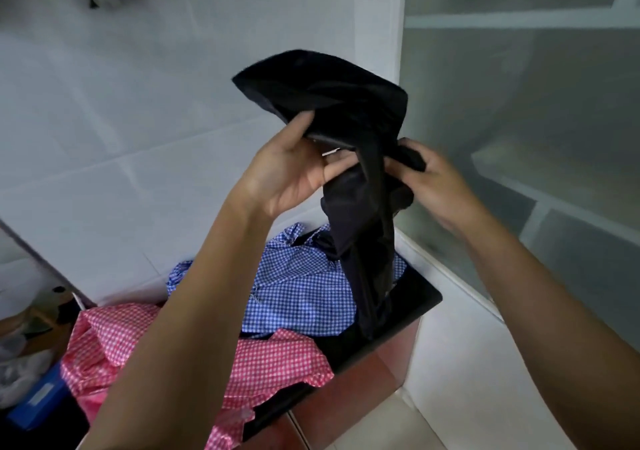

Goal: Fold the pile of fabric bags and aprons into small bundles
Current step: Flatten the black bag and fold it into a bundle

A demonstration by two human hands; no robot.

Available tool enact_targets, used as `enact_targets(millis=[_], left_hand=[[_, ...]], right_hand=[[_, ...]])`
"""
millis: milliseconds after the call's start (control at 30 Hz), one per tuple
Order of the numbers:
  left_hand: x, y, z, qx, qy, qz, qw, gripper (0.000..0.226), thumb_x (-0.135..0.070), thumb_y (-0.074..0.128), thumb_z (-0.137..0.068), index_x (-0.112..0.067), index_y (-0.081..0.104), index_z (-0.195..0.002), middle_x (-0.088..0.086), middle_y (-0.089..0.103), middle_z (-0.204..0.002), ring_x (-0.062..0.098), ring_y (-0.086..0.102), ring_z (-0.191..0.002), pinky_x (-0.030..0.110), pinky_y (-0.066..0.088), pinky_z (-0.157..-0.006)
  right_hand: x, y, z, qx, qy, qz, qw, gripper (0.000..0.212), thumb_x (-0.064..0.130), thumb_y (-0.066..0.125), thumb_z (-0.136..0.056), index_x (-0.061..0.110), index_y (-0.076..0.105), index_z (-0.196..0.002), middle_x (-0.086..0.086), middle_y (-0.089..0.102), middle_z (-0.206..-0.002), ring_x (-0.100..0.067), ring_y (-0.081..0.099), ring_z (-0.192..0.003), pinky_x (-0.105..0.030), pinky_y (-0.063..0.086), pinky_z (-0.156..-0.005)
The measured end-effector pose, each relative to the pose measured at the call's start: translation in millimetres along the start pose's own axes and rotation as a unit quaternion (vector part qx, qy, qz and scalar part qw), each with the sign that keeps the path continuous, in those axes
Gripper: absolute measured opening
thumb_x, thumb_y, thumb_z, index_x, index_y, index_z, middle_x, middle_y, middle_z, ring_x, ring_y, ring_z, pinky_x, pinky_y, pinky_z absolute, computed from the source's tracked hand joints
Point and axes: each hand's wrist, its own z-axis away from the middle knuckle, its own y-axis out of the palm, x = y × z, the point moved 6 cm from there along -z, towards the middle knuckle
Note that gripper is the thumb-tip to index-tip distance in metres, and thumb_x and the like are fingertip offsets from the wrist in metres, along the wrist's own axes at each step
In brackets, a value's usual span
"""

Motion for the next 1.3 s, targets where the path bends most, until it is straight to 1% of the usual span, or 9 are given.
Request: enact_targets(millis=[133,267,533,633,767,933,1033,1133,1300], left_hand=[[5.6,18.9,10.4,0.015,0.002,-0.164,0.986,0.049,-0.019,0.078,-0.074,-0.006,0.056,-0.115,0.010,0.063,-0.107,0.021,0.061,-0.097,0.028,0.054,-0.082],[35.5,19.0,23.6,-0.021,-0.019,-0.229,0.973,0.011,-0.015,0.069,-0.082,-0.012,0.065,-0.092,0.010,0.061,-0.091,0.021,0.054,-0.083,0.028,0.045,-0.083],[94.9,-45.0,61.6,-0.256,-0.074,-0.371,0.890,0.017,-0.018,0.054,-0.097,-0.004,0.062,-0.101,0.015,0.067,-0.097,0.026,0.064,-0.090,0.036,0.053,-0.082],[108.1,-43.0,63.8,-0.218,-0.065,-0.473,0.851,0.012,-0.020,0.050,-0.098,-0.013,0.059,-0.097,0.008,0.064,-0.096,0.021,0.059,-0.092,0.036,0.048,-0.085],[121.9,-11.4,58.8,-0.090,-0.089,-0.441,0.888,0.017,-0.027,0.050,-0.098,-0.020,0.065,-0.103,0.009,0.068,-0.111,0.016,0.061,-0.100,0.036,0.046,-0.097],[107.6,7.8,63.2,-0.007,-0.117,-0.492,0.863,0.022,-0.040,0.055,-0.094,-0.024,0.068,-0.103,0.002,0.072,-0.105,0.011,0.065,-0.094,0.036,0.049,-0.097],[99.0,-6.3,77.2,0.040,-0.174,-0.597,0.782,0.052,-0.063,0.069,-0.069,-0.032,0.066,-0.110,-0.011,0.070,-0.108,0.005,0.065,-0.100,0.033,0.047,-0.099],[97.0,-16.9,87.6,0.037,-0.214,-0.594,0.775,0.075,-0.067,0.072,-0.052,-0.033,0.061,-0.118,-0.016,0.067,-0.115,0.003,0.062,-0.107,0.027,0.045,-0.099],[73.1,-2.3,79.6,-0.099,-0.006,-0.592,0.799,0.052,-0.020,0.081,-0.072,-0.017,0.056,-0.118,-0.010,0.064,-0.102,0.005,0.062,-0.091,0.004,0.043,-0.073]], right_hand=[[20.7,-11.4,27.8,0.057,0.090,-0.104,0.989,0.022,0.033,0.055,-0.093,0.018,0.071,-0.089,0.002,0.073,-0.090,-0.011,0.068,-0.085,-0.021,0.053,-0.075],[5.3,-35.7,71.6,0.136,0.234,-0.063,0.960,0.036,0.041,0.048,-0.093,0.013,0.068,-0.105,-0.002,0.073,-0.106,-0.013,0.068,-0.099,-0.021,0.054,-0.084],[-62.1,-107.1,117.2,0.118,0.317,0.303,0.891,0.024,0.031,0.058,-0.093,0.009,0.067,-0.090,-0.004,0.067,-0.087,-0.022,0.063,-0.086,-0.023,0.048,-0.070],[-76.0,-100.4,130.6,0.190,0.317,0.450,0.813,0.061,0.032,0.071,-0.085,0.010,0.048,-0.137,-0.011,0.050,-0.139,-0.026,0.048,-0.125,-0.034,0.039,-0.102],[-35.6,-43.6,116.9,0.125,0.071,0.344,0.928,0.118,0.028,0.089,-0.061,0.040,0.012,-0.150,0.014,-0.011,-0.157,-0.016,-0.001,-0.148,-0.036,0.015,-0.116],[-17.4,-5.2,86.0,0.144,-0.094,0.359,0.918,0.053,-0.008,0.066,-0.078,0.020,0.061,-0.123,-0.001,0.036,-0.151,-0.022,0.019,-0.145,-0.036,0.019,-0.117],[-2.7,-8.7,74.0,0.146,-0.024,0.283,0.948,0.027,-0.009,0.057,-0.080,0.006,0.069,-0.098,-0.006,0.068,-0.098,-0.010,0.060,-0.100,-0.030,0.043,-0.089],[11.2,1.2,66.6,0.160,0.059,0.196,0.966,0.008,-0.004,0.051,-0.079,-0.001,0.059,-0.078,-0.002,0.049,-0.065,-0.005,0.046,-0.060,-0.024,0.036,-0.059],[28.7,44.3,44.9,0.127,0.004,0.328,0.936,0.005,0.001,0.054,-0.078,0.002,0.057,-0.076,-0.001,0.048,-0.063,-0.014,0.043,-0.061,-0.026,0.029,-0.052]])
